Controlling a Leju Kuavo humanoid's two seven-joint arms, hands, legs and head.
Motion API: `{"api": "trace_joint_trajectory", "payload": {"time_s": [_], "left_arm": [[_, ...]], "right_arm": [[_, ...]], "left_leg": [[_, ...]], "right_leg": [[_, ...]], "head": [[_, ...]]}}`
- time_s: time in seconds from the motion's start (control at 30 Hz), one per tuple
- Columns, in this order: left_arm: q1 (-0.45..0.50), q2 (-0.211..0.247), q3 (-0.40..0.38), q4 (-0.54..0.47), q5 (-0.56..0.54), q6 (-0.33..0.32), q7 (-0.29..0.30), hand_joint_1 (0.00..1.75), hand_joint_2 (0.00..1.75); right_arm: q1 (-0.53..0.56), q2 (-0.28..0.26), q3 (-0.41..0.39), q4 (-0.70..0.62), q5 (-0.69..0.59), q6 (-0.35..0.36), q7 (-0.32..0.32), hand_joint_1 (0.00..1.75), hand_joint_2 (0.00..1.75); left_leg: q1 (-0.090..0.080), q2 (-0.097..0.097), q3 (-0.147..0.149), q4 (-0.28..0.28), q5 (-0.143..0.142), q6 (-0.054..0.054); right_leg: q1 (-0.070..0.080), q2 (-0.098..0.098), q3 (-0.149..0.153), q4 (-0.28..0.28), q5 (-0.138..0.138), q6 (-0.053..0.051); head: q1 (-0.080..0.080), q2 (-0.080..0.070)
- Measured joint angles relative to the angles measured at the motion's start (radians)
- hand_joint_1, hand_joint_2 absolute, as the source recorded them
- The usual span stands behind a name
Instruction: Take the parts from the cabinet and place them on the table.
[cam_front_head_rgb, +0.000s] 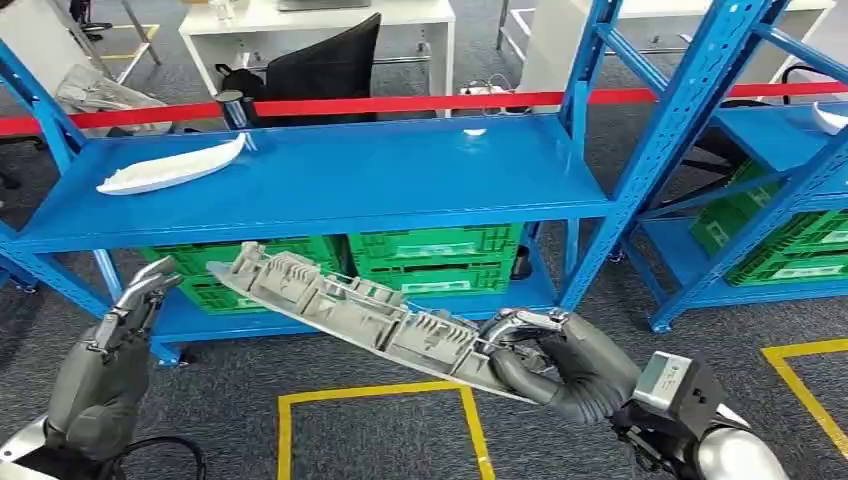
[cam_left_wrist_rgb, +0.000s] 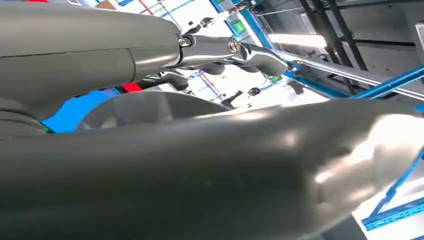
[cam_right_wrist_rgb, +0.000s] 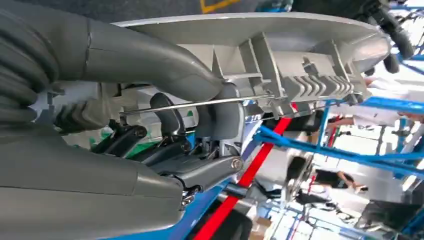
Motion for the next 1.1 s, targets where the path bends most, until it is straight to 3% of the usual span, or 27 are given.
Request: {"api": "trace_joint_trajectory", "payload": {"time_s": [0.33, 0.47, 0.87, 1.1], "left_arm": [[-0.002, -0.003, 0.0, 0.009, 0.016, 0.003, 0.002, 0.0, 0.0], [-0.001, -0.003, 0.0, 0.009, 0.017, 0.005, 0.006, 0.0, 0.0], [-0.007, -0.003, 0.001, 0.019, 0.015, 0.005, -0.002, 0.0, 0.0], [-0.01, 0.002, 0.001, 0.031, 0.014, -0.003, -0.006, 0.0, 0.0]], "right_arm": [[0.005, 0.012, -0.026, -0.016, 0.147, -0.132, -0.01, 1.75, 1.75], [0.0, 0.027, -0.026, -0.016, 0.053, -0.133, 0.015, 1.75, 1.75], [-0.014, 0.048, -0.016, -0.016, 0.105, -0.2, -0.024, 1.75, 1.75], [0.007, 0.062, -0.025, -0.025, 0.107, -0.269, -0.003, 1.75, 1.75]], "left_leg": [[0.0, 0.0, -0.004, 0.001, 0.001, 0.003], [-0.001, 0.0, -0.004, 0.001, 0.001, 0.003], [-0.001, 0.0, -0.005, 0.001, 0.001, 0.003], [-0.001, 0.0, -0.005, 0.001, 0.001, 0.003]], "right_leg": [[-0.001, 0.001, -0.002, -0.001, 0.002, 0.003], [-0.002, 0.001, -0.002, -0.001, 0.002, 0.003], [-0.002, 0.0, -0.003, -0.001, 0.002, 0.003], [-0.002, 0.001, -0.003, -0.001, 0.002, 0.003]], "head": [[0.0, 0.0], [0.0, 0.0], [0.0, 0.0], [0.0, 0.0]]}}
